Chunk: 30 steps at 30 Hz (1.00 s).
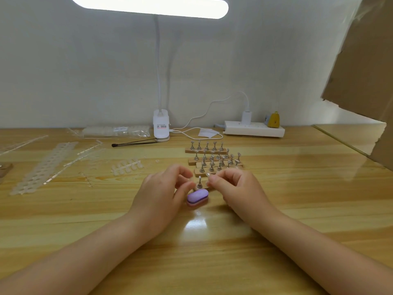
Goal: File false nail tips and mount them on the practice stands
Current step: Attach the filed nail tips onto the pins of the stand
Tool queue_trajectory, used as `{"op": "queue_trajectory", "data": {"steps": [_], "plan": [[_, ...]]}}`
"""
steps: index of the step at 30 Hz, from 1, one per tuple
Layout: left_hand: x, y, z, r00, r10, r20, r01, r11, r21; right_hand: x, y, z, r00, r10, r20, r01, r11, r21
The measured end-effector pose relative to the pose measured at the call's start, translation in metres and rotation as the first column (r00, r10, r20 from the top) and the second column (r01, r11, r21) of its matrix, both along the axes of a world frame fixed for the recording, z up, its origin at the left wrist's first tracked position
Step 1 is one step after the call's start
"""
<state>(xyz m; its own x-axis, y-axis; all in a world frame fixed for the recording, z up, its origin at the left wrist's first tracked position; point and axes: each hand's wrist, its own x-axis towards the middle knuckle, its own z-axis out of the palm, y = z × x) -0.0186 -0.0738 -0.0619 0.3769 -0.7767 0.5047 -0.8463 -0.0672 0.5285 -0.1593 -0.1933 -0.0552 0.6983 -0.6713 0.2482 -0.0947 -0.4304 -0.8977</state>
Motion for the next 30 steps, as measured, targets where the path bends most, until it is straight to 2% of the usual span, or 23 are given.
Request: {"op": "queue_trajectory", "data": {"steps": [3, 8, 12, 19, 25, 30], "plan": [[-0.001, -0.001, 0.000, 1.000, -0.013, 0.020, 0.013, 1.000, 0.007, 0.003, 0.000, -0.007, 0.996, -0.078, -0.036, 0.070, 0.980, -0.184], [-0.001, -0.001, -0.002, 0.999, 0.042, 0.029, -0.040, 0.997, -0.066, 0.006, -0.005, -0.010, 0.987, -0.118, -0.105, 0.078, 0.943, -0.323], [0.002, -0.004, -0.005, 0.995, 0.100, 0.007, -0.100, 0.995, 0.011, 0.008, -0.003, -0.010, 0.976, -0.121, -0.179, 0.041, 0.918, -0.395], [0.001, -0.005, -0.007, 1.000, 0.023, 0.007, -0.023, 0.999, 0.047, 0.015, -0.001, -0.007, 0.940, -0.171, -0.297, 0.009, 0.879, -0.478], [0.000, -0.006, -0.008, 0.999, 0.014, 0.047, -0.014, 1.000, 0.006, 0.012, 0.002, -0.010, 0.962, -0.174, -0.209, 0.038, 0.848, -0.528], [0.000, -0.003, -0.006, 0.997, -0.018, 0.072, 0.030, 0.984, -0.173, 0.008, 0.003, -0.009, 0.991, -0.127, -0.050, 0.090, 0.885, -0.457]]}}
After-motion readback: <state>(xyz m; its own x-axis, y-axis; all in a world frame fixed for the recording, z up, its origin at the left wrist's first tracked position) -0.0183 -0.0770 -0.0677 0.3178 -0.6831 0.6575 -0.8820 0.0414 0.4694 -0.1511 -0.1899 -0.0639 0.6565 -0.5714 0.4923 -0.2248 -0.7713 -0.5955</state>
